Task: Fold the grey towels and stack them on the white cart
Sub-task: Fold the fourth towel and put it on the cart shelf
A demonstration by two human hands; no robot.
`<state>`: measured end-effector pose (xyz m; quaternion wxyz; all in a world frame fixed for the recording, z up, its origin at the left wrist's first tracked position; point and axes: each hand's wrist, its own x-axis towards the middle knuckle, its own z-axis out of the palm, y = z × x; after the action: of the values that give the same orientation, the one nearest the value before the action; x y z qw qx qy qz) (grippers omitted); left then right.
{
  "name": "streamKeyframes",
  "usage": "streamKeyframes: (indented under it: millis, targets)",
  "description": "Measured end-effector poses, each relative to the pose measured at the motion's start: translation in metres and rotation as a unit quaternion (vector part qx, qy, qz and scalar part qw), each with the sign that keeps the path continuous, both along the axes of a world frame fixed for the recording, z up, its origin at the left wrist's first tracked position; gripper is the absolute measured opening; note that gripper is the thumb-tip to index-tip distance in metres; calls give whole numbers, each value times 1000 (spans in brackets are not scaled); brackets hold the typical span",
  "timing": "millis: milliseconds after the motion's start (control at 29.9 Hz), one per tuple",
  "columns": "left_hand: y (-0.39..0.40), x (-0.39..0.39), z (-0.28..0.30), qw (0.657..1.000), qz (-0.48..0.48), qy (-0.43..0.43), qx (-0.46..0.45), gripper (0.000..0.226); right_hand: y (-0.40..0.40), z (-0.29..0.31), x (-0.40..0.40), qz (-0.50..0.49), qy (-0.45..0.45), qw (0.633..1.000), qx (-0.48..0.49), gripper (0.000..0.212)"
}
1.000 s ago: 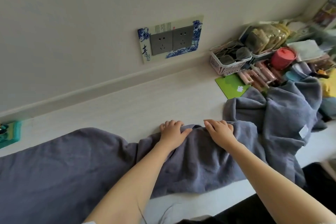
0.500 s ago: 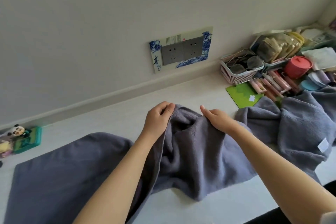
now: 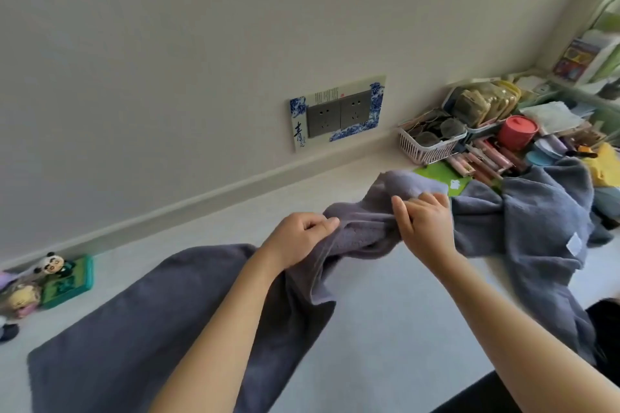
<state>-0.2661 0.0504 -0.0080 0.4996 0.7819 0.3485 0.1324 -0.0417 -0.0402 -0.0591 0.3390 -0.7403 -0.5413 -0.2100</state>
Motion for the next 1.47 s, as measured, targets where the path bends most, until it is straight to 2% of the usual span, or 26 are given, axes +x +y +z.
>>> streamKeyframes:
  millis: [100,167,267,367,434,601,701,768,868,968,1102,1202,1302,1369,1436,1469]
  targets:
    - [-26,5,-30,983,-70,147,-86,44,-45,-51,-14,-50,42,990,-126,61]
    - [-41,6,-51,970,-91,184,-131,41,-70,-72,-24,-67,85,972,-209,65]
    - [-47,9,-73,971,-86,188,-121,38,-91,-83,-31,-87,162,939,-290,60]
    - [-49,14,-85,980,-67,157,-103,34,-103,-87,-39,-89,216,929,-288,37]
    - [-49,24,-93,983,-66,147,-91,32,-111,-89,-39,-100,257,913,-300,32]
    - [-35,54,-111,988,-27,144,-55,42,-102,-91,-20,-115,341,886,-293,41]
    - [-32,76,-107,988,-2,140,-59,28,-88,-86,-2,-116,366,883,-271,45]
    - [-26,92,-111,989,20,141,-49,26,-77,-82,12,-119,403,869,-260,49]
    - [-14,128,-122,990,61,108,-70,24,-64,-83,43,-90,480,821,-295,49]
    - [-1,168,-131,986,101,90,-100,35,-61,-86,67,-43,530,786,-315,34]
    - [14,206,-139,979,127,91,-130,49,-71,-84,85,-26,623,719,-307,44]
    - [20,223,-149,978,114,136,-105,48,-83,-89,104,-55,610,728,-307,62]
    - [21,232,-153,977,75,193,-46,35,-96,-94,121,-101,608,739,-274,57]
    - [21,236,-147,980,115,134,-91,24,-104,-93,128,-118,625,733,-239,56]
    - [21,240,-134,971,166,60,-160,18,-111,-96,134,-130,649,715,-225,61]
    - [22,241,-127,971,168,42,-165,17,-114,-98,137,-129,661,707,-216,63]
